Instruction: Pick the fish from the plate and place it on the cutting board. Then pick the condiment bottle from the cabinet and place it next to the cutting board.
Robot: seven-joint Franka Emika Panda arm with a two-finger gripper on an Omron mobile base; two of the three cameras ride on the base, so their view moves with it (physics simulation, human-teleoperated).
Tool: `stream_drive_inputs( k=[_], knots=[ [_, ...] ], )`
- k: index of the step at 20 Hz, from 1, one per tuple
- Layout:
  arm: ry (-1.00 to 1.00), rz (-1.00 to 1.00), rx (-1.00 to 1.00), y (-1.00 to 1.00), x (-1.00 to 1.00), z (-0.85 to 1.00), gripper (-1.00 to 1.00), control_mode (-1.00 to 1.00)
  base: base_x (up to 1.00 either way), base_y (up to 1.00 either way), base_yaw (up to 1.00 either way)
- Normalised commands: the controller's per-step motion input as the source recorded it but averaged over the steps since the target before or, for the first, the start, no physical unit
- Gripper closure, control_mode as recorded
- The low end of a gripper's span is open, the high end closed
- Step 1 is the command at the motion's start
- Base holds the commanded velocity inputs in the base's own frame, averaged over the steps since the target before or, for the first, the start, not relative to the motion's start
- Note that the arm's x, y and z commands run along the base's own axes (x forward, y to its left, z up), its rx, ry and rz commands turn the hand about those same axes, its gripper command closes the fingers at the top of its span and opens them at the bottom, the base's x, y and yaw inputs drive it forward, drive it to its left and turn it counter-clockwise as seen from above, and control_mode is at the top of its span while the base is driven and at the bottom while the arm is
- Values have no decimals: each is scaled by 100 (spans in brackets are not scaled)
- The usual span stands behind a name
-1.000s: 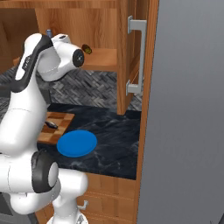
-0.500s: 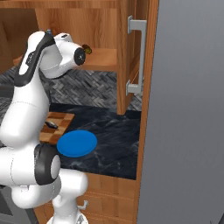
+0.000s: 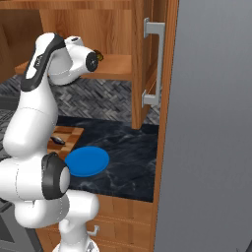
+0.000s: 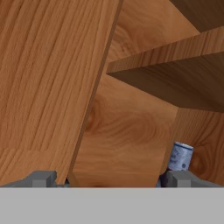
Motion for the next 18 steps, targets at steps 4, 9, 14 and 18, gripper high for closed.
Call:
stream_drive_inputs(
  k=[4,9,14,18],
  knots=[
    [0,0,2,5,10,0,-100,-100,0,0,0],
    [1,0,2,6,9,0,-100,-100,0,0,0],
    [1,0,2,7,10,0,-100,-100,0,0,0],
    [1,0,1,10,12,0,-100,-100,0,0,0]
  ],
)
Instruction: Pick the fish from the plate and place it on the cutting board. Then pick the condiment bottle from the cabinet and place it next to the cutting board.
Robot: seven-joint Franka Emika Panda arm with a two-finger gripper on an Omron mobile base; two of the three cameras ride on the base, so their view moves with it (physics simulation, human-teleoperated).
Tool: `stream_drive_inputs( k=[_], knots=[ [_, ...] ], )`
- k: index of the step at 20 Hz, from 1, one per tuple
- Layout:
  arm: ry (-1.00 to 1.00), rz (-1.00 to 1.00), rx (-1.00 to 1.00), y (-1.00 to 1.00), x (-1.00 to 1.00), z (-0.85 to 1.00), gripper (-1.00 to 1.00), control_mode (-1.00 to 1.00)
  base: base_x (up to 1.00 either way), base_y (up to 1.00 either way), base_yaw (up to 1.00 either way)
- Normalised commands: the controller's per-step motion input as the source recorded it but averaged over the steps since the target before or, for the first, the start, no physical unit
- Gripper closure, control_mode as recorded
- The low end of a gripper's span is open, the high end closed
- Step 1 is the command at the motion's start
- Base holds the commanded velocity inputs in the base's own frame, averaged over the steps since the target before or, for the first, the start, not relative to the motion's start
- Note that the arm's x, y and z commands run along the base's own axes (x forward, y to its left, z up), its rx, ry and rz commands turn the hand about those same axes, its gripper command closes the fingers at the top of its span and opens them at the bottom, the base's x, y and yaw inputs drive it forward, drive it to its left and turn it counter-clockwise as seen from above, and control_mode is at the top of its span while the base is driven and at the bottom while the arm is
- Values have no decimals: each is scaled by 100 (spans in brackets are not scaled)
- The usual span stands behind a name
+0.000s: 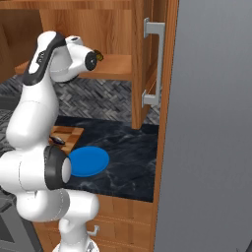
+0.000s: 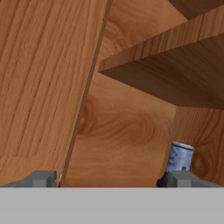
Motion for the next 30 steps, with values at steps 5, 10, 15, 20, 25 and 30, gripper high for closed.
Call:
stream_drive_inputs(
  k=[5,10,15,20,25,30],
  knots=[
    [1,0,1,8,13,0,-100,-100,0,0,0],
    [0,0,1,6,13,0,-100,-100,0,0,0],
    [0,0,1,1,16,0,-100,-100,0,0,0],
    [1,0,1,0,21,0,-100,-100,0,0,0],
    [2,0,1,2,19,0,-100,-100,0,0,0],
    [2,0,1,6,19,0,-100,-100,0,0,0]
  ],
)
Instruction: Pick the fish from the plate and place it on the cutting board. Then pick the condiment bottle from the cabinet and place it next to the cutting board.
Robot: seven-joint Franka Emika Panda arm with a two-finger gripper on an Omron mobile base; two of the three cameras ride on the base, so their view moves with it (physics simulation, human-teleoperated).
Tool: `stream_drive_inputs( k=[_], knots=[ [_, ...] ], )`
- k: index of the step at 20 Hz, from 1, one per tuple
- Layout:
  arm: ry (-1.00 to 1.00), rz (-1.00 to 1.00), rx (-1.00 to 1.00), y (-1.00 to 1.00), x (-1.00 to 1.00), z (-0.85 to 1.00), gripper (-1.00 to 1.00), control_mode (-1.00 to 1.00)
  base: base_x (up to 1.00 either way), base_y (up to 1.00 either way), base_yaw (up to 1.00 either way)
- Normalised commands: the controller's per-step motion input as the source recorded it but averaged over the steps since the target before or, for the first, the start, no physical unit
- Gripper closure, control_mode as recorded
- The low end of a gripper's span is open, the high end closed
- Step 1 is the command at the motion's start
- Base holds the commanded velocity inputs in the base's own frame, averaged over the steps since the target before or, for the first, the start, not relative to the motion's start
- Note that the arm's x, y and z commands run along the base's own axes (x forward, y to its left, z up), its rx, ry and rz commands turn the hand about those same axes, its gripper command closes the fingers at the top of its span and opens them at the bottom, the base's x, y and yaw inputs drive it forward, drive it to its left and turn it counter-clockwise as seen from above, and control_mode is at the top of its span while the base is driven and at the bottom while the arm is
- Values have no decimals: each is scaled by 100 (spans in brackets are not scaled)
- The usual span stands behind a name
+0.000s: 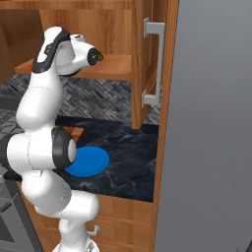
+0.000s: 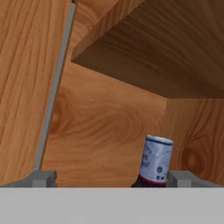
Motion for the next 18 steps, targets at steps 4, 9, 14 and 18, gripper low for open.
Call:
stream_drive_inputs(
  k=[4,9,14,18],
  knots=[
    [2,0,0,7,18,0,-100,-100,0,0,0],
    [2,0,1,6,17,0,-100,-100,0,0,0],
    [1,0,1,4,17,0,-100,-100,0,0,0],
    [1,0,1,4,14,0,-100,-100,0,0,0]
  ],
)
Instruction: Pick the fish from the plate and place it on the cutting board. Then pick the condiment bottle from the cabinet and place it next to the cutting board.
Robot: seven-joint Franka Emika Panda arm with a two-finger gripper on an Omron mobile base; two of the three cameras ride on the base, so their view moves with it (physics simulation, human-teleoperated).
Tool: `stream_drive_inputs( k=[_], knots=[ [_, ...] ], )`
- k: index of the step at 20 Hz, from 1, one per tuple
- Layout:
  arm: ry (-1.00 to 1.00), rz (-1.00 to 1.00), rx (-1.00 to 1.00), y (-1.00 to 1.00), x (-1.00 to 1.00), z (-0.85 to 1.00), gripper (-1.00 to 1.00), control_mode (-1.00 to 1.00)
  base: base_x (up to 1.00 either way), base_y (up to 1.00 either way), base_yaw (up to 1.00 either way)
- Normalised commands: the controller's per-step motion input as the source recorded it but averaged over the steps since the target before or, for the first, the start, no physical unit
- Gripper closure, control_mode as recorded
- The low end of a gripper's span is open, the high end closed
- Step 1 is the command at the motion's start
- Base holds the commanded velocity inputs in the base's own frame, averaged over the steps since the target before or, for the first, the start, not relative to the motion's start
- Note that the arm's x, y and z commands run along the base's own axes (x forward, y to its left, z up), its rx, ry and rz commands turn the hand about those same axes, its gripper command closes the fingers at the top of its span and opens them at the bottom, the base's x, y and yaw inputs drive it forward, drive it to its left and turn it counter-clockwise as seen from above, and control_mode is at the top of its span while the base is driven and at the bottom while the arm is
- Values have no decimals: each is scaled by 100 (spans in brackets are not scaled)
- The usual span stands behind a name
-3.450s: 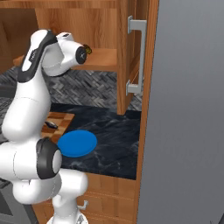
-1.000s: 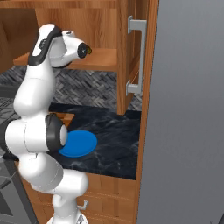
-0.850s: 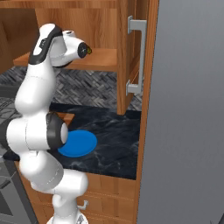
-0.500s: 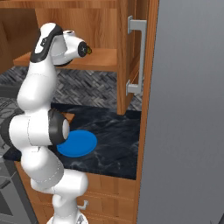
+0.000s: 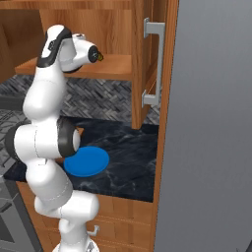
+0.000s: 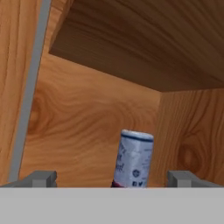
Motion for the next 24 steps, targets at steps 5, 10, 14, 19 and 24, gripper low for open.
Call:
stream_drive_inputs(
  k=[5,10,14,19,24],
  knots=[
    [1,0,1,4,14,0,-100,-100,0,0,0],
    [1,0,1,5,12,0,-100,-100,0,0,0],
    [1,0,1,6,12,0,-100,-100,0,0,0],
    [1,0,0,7,12,0,-100,-100,0,0,0],
    [2,0,0,9,11,0,-100,-100,0,0,0]
  ],
)
